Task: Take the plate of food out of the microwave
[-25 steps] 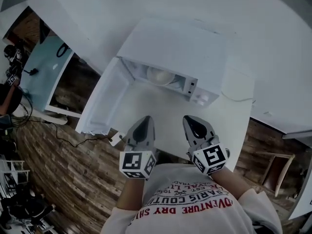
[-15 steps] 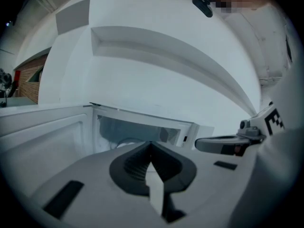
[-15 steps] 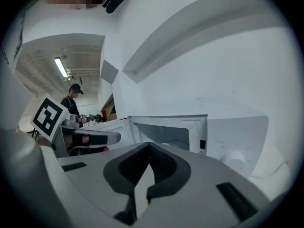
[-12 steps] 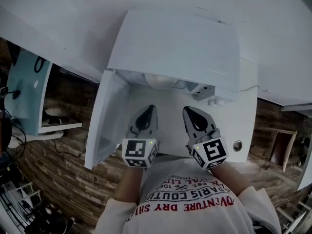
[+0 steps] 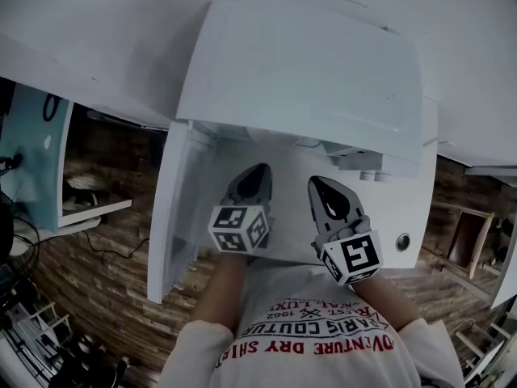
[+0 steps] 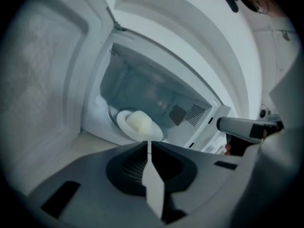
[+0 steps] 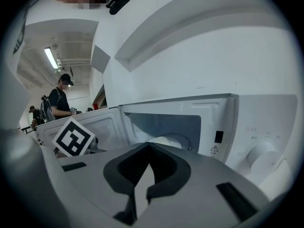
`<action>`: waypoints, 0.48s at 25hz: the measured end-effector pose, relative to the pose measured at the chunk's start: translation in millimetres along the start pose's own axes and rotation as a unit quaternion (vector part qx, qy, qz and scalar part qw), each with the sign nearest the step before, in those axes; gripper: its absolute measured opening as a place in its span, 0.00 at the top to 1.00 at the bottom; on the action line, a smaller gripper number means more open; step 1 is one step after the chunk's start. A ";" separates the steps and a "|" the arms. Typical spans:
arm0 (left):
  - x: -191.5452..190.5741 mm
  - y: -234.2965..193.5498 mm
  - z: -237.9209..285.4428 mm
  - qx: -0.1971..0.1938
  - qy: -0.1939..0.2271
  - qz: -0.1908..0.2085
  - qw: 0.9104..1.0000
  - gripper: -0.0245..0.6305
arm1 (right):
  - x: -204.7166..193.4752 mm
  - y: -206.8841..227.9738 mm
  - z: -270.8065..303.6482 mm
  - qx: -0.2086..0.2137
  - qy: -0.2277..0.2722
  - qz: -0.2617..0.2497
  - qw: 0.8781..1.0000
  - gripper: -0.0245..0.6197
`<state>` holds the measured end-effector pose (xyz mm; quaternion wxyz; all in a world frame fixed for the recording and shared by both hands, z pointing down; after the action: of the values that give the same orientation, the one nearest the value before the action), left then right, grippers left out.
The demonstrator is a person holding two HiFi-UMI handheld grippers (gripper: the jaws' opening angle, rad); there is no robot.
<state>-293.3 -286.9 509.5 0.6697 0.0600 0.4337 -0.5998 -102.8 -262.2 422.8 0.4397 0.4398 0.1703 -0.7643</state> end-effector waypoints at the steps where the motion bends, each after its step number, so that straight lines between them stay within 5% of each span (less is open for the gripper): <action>1: -0.8 -3.7 5.8 -0.014 -0.004 -0.019 1.000 0.95 | 0.0 -0.2 1.4 0.001 -0.001 -0.001 1.000 0.95; 4: -3.1 -14.2 19.1 -0.062 -0.002 -0.104 0.993 0.75 | -1.5 0.6 6.5 0.005 -0.008 -0.002 1.000 0.95; 6: -5.8 -20.3 25.4 -0.089 0.012 -0.173 0.981 0.72 | -3.8 3.0 9.3 0.008 -0.014 0.000 1.000 0.95; 12: -17.6 -34.0 42.4 -0.138 0.058 -0.370 0.917 0.72 | -6.8 12.3 12.7 0.015 -0.025 -0.003 1.000 0.95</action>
<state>-299.2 -308.5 562.1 0.3753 -0.1635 0.5412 -0.7345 -97.8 -273.7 437.0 0.4349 0.4267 0.1490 -0.7788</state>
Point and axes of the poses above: the fingertips, and each gripper's own axes: z forward along the fingers, y to its right, x out of its top, the point moved 10 cm from there along -z, backward along the fingers, and after that the axes turned 13 degrees about -y, right-handed, at the moved point
